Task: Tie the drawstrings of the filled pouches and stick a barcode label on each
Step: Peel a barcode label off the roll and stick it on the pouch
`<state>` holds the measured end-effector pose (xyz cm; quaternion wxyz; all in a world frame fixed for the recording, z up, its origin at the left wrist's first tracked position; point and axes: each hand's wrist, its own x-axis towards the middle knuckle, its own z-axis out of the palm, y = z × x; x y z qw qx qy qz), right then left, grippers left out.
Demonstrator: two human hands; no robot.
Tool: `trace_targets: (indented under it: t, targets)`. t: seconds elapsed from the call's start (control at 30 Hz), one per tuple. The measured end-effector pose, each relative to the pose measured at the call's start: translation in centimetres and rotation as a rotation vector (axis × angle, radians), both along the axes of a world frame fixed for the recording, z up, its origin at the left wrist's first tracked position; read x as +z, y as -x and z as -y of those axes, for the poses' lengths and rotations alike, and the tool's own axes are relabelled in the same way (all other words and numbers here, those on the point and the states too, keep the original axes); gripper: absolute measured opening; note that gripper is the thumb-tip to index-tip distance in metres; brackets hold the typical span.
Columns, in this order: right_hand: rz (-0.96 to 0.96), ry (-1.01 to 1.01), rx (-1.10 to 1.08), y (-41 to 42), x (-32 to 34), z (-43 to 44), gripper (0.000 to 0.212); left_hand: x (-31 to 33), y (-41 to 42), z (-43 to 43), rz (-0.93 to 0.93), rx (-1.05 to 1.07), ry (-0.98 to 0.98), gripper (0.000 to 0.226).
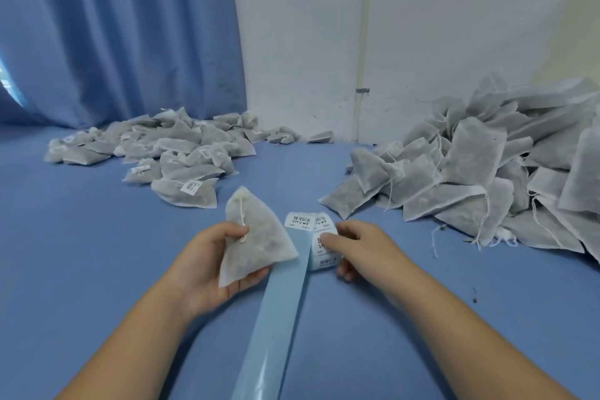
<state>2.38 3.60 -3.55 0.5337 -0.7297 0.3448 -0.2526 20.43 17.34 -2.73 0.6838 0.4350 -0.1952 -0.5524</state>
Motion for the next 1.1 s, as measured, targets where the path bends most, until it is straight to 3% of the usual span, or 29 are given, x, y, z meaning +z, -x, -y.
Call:
trace_targets:
  t: [0.3, 0.4, 0.53, 0.83, 1.1]
  targets:
    - [0.178, -0.130, 0.082, 0.5, -1.2, -0.4, 0.004, -0.7, 0.0, 0.4, 0.079, -0.143, 0.020, 0.021]
    - [0.205, -0.175, 0.074, 0.4, -1.5, -0.4, 0.012, -0.7, 0.4, 0.4, 0.108, -0.184, 0.031, 0.017]
    - [0.184, -0.248, 0.043, 0.1, -1.1, -0.2, 0.011, -0.8, 0.8, 0.4, 0.137, -0.207, 0.046, 0.027]
    - [0.121, -0.032, 0.031, 0.0, -1.2, -0.2, 0.014, -0.8, 1.6, 0.3, 0.272, -0.263, 0.057, 0.028]
    - [0.117, 0.000, -0.048, 0.5, -1.4, 0.6, 0.012, -1.4, 1.8, 0.4, 0.213, -0.265, 0.053, 0.029]
